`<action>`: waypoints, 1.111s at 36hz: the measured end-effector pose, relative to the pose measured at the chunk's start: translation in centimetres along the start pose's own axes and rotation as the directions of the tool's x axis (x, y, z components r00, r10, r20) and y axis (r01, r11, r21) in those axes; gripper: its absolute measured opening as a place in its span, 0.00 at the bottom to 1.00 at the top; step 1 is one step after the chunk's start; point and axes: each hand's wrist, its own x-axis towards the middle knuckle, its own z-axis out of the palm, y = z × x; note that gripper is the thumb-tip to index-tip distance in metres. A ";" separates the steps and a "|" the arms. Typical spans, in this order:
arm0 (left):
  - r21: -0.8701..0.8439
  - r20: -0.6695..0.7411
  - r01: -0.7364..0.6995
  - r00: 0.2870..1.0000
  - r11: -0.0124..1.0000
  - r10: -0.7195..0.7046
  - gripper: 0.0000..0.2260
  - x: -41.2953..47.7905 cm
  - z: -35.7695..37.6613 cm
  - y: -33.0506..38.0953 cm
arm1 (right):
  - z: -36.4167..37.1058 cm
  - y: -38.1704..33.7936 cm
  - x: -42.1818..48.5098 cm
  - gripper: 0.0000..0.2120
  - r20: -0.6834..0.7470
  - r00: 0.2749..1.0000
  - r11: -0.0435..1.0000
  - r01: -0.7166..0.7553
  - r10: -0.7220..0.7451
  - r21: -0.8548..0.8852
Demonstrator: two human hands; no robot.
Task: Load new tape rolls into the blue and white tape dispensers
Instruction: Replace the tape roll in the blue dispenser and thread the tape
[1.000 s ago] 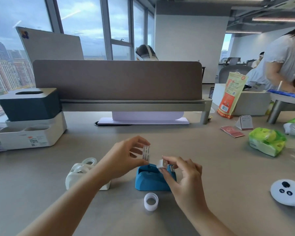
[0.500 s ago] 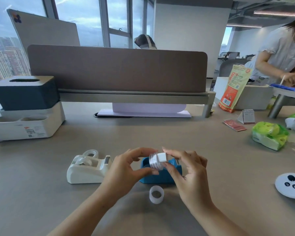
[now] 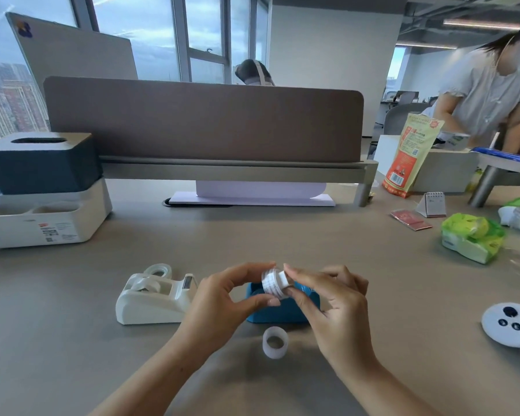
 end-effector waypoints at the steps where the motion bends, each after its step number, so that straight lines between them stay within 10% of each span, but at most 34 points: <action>1: -0.017 0.001 0.004 1.000 1.000 -0.004 0.21 0.0 0.0 0.0 | 0.0 0.0 0.0 0.13 -0.012 1.000 1.000 0.000 0.000 0.004; 24: -0.103 -0.101 0.052 0.993 0.993 -0.062 0.16 0.2 0.1 0.3 | 0.9 -0.2 0.3 0.15 0.043 0.999 0.996 -0.008 0.012 -0.093; 40: -0.097 -0.193 0.076 0.977 0.992 -0.094 0.06 0.8 0.3 -1.4 | 1.1 -0.1 1.0 0.15 0.287 0.911 0.953 -0.302 0.296 -0.022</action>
